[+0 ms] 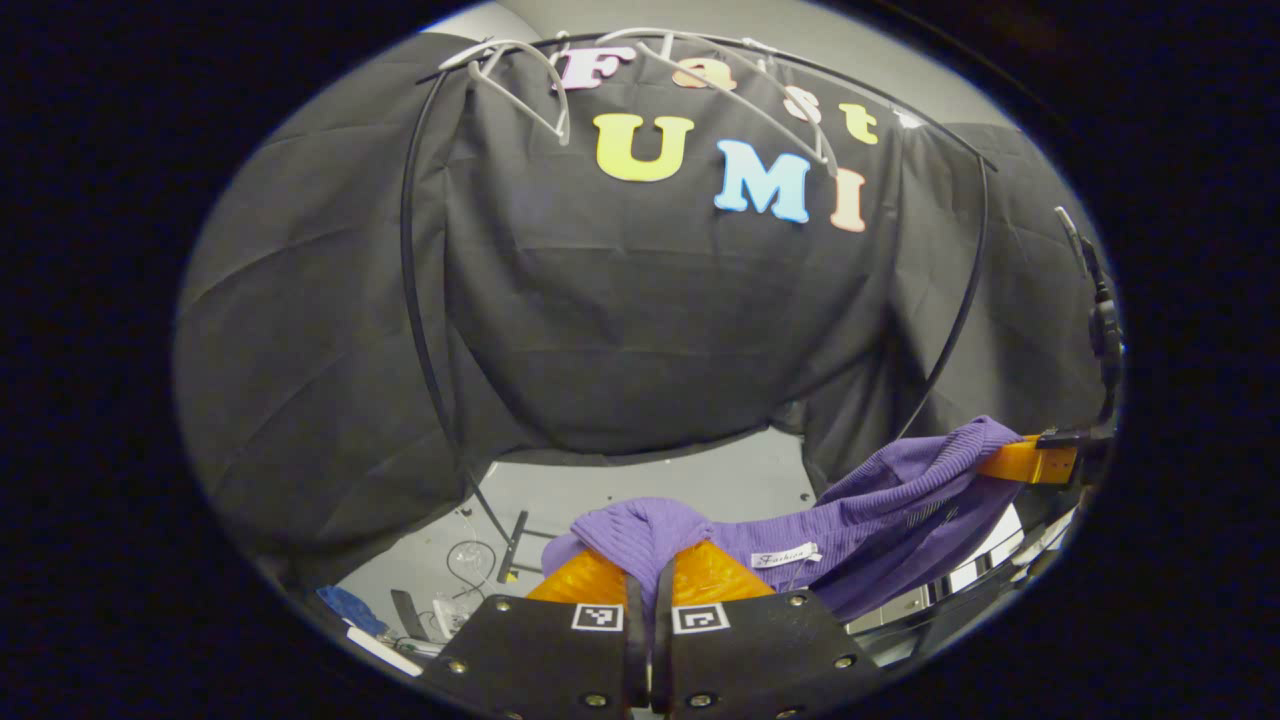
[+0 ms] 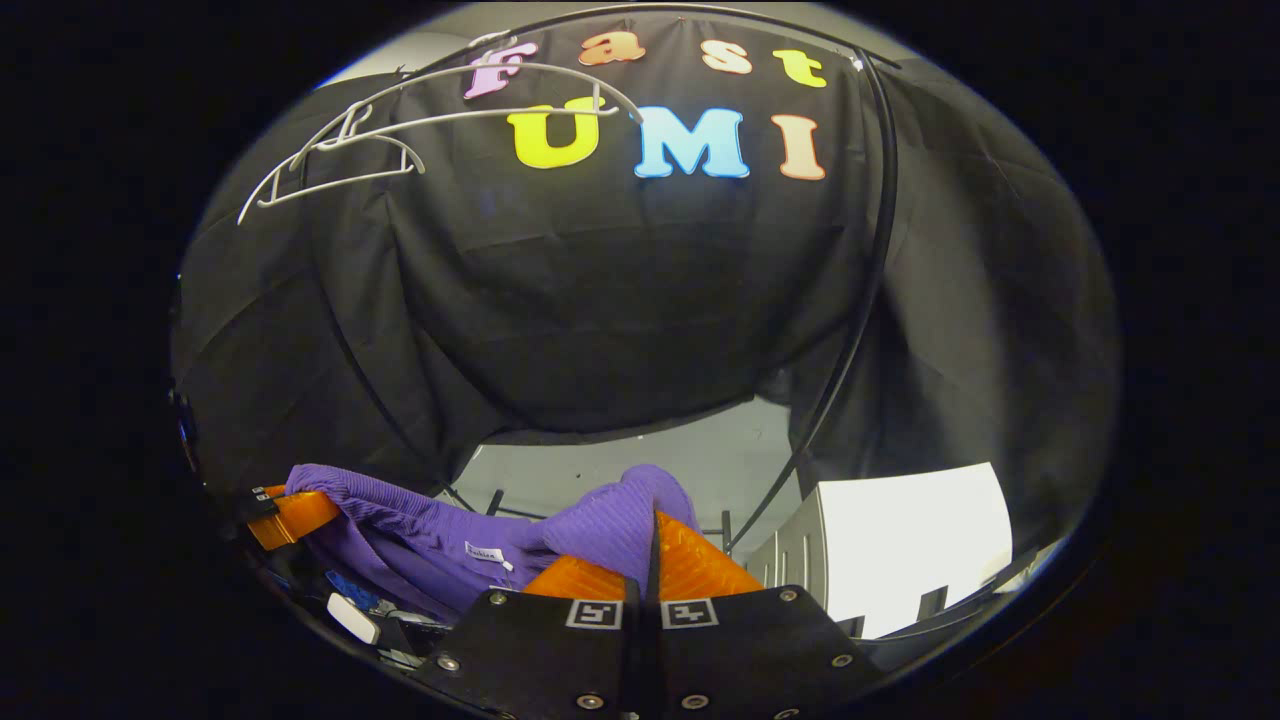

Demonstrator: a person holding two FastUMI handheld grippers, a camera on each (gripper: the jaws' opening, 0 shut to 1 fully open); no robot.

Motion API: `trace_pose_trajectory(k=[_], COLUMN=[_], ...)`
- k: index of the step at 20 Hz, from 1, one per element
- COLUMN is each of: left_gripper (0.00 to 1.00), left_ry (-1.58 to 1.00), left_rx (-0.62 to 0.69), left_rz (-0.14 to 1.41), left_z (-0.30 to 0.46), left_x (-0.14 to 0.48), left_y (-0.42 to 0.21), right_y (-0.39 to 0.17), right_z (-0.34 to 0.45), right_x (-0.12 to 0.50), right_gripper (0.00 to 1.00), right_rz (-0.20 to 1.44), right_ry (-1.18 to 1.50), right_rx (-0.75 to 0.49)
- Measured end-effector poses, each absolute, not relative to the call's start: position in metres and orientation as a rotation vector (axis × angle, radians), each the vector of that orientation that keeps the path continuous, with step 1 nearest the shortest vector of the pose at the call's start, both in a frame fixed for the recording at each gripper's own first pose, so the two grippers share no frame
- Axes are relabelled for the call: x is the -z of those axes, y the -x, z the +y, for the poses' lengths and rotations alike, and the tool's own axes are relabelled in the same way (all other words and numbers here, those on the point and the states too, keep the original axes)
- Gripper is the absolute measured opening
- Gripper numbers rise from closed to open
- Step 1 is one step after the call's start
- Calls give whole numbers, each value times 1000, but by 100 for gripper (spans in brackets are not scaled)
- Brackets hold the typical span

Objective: Grasp the clothes on the hanger with both hands and then place them into the laundry hamper below.

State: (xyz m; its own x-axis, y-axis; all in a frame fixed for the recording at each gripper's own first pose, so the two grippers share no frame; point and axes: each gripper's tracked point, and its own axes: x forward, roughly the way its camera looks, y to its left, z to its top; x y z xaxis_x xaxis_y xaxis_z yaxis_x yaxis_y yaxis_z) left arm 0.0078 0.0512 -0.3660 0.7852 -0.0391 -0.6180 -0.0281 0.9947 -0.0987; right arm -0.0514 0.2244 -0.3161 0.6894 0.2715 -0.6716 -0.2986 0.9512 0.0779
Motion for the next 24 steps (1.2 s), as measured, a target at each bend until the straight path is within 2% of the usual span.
trace_pose_trajectory(k=[9,15,24], left_gripper=[3,3,3], left_ry=[103,110,114], left_rx=[49,69,79], left_rz=[784,813,847], left_z=[20,3,-3], left_x=[448,462,481], left_y=[-12,-27,-23], right_y=[57,64,82], right_z=[233,239,250], right_x=[386,412,418], right_gripper=[0,0,1], right_rz=[866,934,983], right_ry=[-12,-22,-9], right_rx=[-300,-312,-336])
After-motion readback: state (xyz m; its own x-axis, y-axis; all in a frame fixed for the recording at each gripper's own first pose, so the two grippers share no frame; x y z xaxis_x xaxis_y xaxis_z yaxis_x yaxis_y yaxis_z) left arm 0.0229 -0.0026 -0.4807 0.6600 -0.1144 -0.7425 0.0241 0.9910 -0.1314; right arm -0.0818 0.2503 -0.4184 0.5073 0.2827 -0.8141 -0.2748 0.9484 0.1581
